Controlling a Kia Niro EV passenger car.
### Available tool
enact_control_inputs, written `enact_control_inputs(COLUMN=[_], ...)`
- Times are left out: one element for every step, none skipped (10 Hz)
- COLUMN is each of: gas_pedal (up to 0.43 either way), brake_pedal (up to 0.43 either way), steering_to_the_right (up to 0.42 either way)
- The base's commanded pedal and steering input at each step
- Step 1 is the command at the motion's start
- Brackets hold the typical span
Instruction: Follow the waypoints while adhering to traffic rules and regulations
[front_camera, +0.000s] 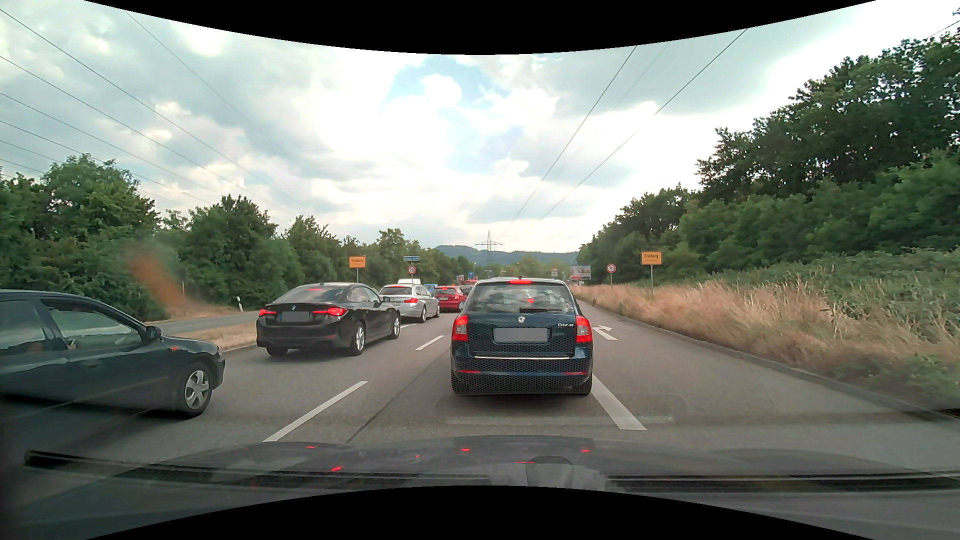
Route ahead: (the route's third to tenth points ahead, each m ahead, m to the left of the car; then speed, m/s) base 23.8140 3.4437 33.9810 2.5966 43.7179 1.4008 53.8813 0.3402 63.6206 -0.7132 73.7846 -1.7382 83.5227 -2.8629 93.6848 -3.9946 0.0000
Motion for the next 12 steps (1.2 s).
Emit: enact_control_inputs(gas_pedal=[0.000,0.000,0.000,0.000,0.000,0.000,0.000,0.000,0.000,0.000,0.000,0.000], brake_pedal=[0.287,0.287,0.287,0.287,0.287,0.287,0.287,0.287,0.287,0.287,0.287,0.287], steering_to_the_right=[0.001,0.001,0.001,0.000,0.000,0.000,0.000,0.000,0.000,0.000,0.000,0.001])
